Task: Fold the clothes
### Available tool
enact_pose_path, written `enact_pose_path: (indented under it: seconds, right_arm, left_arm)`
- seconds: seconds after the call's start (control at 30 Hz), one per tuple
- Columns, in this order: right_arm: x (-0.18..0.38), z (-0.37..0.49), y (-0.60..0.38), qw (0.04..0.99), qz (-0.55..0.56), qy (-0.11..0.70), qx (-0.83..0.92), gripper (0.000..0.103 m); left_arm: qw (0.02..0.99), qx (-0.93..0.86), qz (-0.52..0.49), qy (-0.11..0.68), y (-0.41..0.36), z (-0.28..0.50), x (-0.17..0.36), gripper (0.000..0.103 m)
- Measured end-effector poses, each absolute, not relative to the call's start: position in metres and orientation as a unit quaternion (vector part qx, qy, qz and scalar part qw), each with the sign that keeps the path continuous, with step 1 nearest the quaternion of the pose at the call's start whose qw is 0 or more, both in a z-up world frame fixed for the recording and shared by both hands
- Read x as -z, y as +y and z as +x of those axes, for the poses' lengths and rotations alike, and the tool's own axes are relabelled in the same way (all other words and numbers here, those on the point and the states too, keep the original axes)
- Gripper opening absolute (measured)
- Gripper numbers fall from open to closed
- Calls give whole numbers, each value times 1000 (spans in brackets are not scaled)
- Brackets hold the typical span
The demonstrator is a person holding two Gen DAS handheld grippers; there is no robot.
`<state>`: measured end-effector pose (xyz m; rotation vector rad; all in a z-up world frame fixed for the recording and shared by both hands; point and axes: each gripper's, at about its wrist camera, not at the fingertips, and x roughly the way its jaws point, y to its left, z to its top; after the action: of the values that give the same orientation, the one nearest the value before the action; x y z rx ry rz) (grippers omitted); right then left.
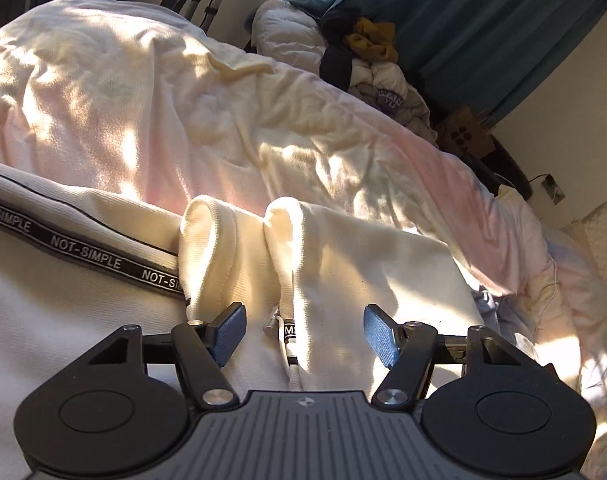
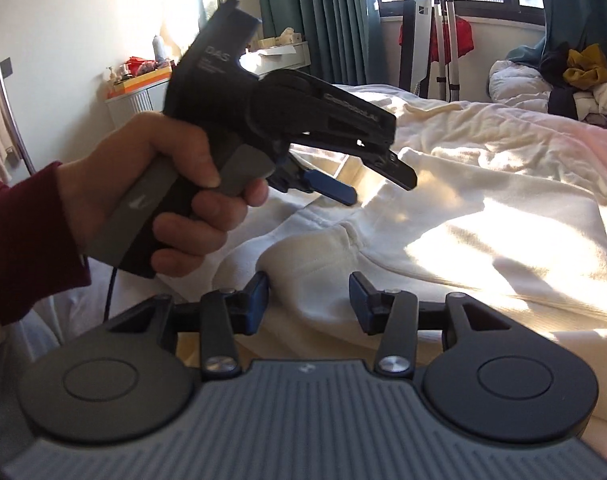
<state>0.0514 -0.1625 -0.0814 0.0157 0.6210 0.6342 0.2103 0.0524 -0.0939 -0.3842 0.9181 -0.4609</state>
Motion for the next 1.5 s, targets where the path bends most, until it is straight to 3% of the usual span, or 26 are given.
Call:
enact_pose_path:
  seconds: [0.1, 0.17, 0.23, 0.33, 0.53, 0.83, 1.1, 1.33, 1.5]
  right_arm:
    - [89, 60, -163, 895, 38, 310, -319, 44]
    - [92, 61, -160, 894, 38, 306, -324, 38]
    - [92, 64, -159, 895, 44, 303, -323, 26]
    - [86, 61, -162, 900, 56, 287, -323, 18]
    - [64, 49, -164, 907, 79, 246, -332, 17]
    - [99, 66, -152, 888, 82, 322, -319, 17]
    - [92, 61, -153, 893, 66, 312, -317, 19]
    - [66, 43, -171, 910, 72, 278, -298, 20]
    - [42, 35, -210, 927, 105, 244, -263, 21]
  left_arm:
    - [852, 236, -192, 426, 52, 213, 102, 47]
    - [853, 230, -187, 430, 49, 215, 104, 24]
    - [853, 233, -193, 425, 51, 215, 104, 19]
    - [854, 242, -208, 411, 56, 213, 98, 16]
    - [865, 251, -228, 369, 72, 201, 62, 16]
    - [863, 206, -194, 418, 65, 213, 111, 18]
    - [884, 164, -204, 387, 93, 176, 84, 32]
    - [898, 48, -253, 357, 169, 107, 37, 84]
    - [886, -53, -300, 349, 243, 67, 20, 86]
